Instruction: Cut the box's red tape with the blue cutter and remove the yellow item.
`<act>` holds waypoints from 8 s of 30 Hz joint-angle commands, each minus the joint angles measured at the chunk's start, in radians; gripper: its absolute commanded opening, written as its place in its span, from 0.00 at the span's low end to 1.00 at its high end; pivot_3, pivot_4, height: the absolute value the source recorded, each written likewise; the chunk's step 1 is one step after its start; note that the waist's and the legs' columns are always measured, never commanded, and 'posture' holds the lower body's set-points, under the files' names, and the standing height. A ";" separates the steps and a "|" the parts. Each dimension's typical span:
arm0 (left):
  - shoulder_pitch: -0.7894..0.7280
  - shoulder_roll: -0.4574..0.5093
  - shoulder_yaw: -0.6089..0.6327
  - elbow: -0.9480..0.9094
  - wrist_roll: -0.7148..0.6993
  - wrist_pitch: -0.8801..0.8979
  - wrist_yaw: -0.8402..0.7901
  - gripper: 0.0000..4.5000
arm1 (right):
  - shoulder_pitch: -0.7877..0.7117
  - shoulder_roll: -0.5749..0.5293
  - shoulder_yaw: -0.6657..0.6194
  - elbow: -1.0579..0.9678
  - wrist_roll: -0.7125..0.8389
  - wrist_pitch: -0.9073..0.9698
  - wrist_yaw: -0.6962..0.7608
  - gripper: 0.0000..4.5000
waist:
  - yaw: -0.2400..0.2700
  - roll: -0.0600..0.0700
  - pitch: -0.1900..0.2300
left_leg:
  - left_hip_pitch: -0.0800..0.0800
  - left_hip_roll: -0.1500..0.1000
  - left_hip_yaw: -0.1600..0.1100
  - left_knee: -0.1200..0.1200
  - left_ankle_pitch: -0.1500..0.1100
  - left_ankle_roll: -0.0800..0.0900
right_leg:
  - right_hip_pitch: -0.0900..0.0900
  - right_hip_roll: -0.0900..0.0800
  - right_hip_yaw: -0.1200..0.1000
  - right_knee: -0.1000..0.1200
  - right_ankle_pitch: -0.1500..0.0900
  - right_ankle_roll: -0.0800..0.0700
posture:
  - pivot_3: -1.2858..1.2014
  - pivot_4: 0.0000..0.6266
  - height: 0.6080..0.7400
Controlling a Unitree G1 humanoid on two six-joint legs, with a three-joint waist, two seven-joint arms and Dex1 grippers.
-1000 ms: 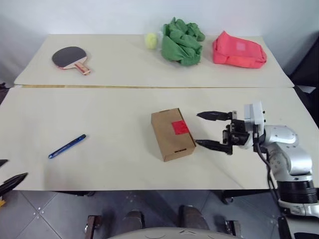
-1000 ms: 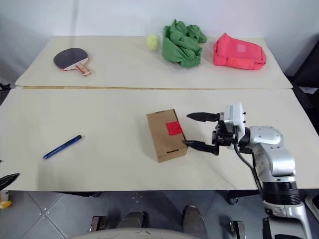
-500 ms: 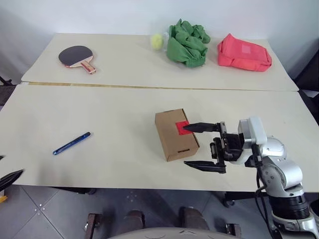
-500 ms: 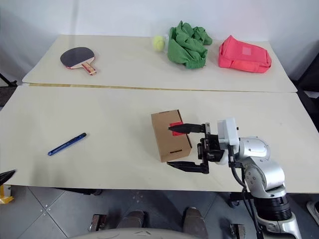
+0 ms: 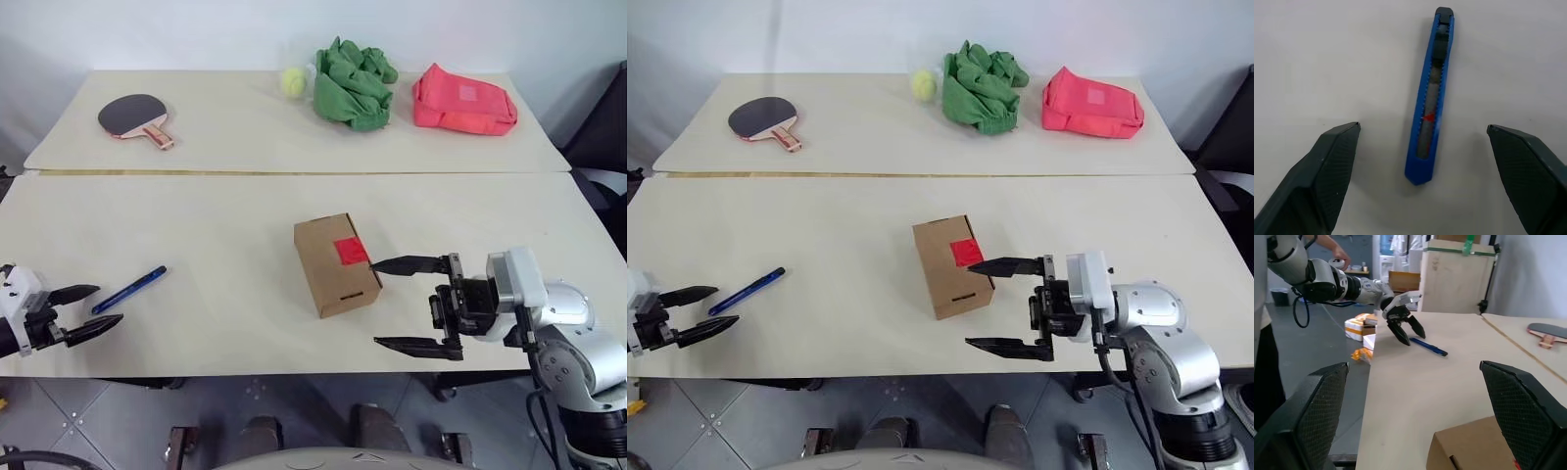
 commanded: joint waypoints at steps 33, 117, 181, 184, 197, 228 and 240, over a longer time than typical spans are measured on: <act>-0.079 -0.085 -0.621 -1.269 0.130 0.555 0.013 0.10 | 0.147 -0.203 0.035 -0.125 -0.038 0.097 -0.007 0.96 | 0.026 0.009 -0.005 | -0.005 0.002 0.001 0.008 -0.004 0.003 | 0.000 0.003 0.002 -0.002 0.002 0.000 | 0.52 0.24 1.00; -0.213 -0.265 -0.971 -1.448 0.326 0.964 0.309 0.10 | 0.018 -0.109 0.301 0.067 -0.456 0.131 -0.212 0.00 | 0.051 0.009 -0.005 | -0.004 0.001 0.001 0.012 -0.005 0.004 | 0.002 0.003 0.006 -0.006 0.002 0.000 | 0.52 0.24 1.00; -0.010 -0.335 -0.691 -1.298 0.375 0.019 0.494 0.10 | 0.099 -0.479 -0.060 0.015 1.223 0.816 -1.093 0.99 | 0.047 0.008 -0.008 | -0.005 0.003 0.002 0.011 -0.006 0.005 | 0.002 0.004 0.004 -0.010 0.004 -0.001 | 0.52 0.24 1.00; -0.030 -0.371 -0.704 -1.286 0.399 0.010 0.499 0.10 | 0.063 -0.403 -0.003 0.015 1.241 0.747 -1.182 0.99 | 0.049 0.007 -0.008 | -0.005 0.004 0.003 0.012 -0.006 0.005 | 0.001 0.005 0.004 -0.009 0.004 -0.001 | 0.52 0.24 1.00; -0.063 -0.463 -0.734 -1.278 0.455 0.038 0.521 0.10 | -0.047 -0.272 0.111 0.040 1.241 0.712 -1.343 0.72 | 0.051 0.007 -0.008 | -0.006 0.004 0.002 0.012 -0.006 0.005 | 0.001 0.005 0.004 -0.010 0.005 0.000 | 0.52 0.24 1.00; -0.011 -0.455 -0.661 -1.368 0.278 0.222 0.450 0.44 | -0.041 -0.251 0.102 0.092 1.241 0.752 -1.324 0.01 | 0.049 0.007 -0.008 | -0.006 0.004 0.002 0.011 -0.006 0.005 | 0.000 0.005 0.004 -0.010 0.005 0.000 | 0.52 0.24 1.00; 0.040 -0.237 -0.336 -1.367 -0.123 0.464 0.268 0.65 | 0.194 -0.637 -0.311 0.181 1.195 1.053 -0.846 0.01 | 0.056 0.010 -0.006 | -0.007 0.004 0.002 0.011 -0.009 0.011 | 0.001 0.005 0.004 -0.012 0.004 -0.001 | 0.52 0.24 1.00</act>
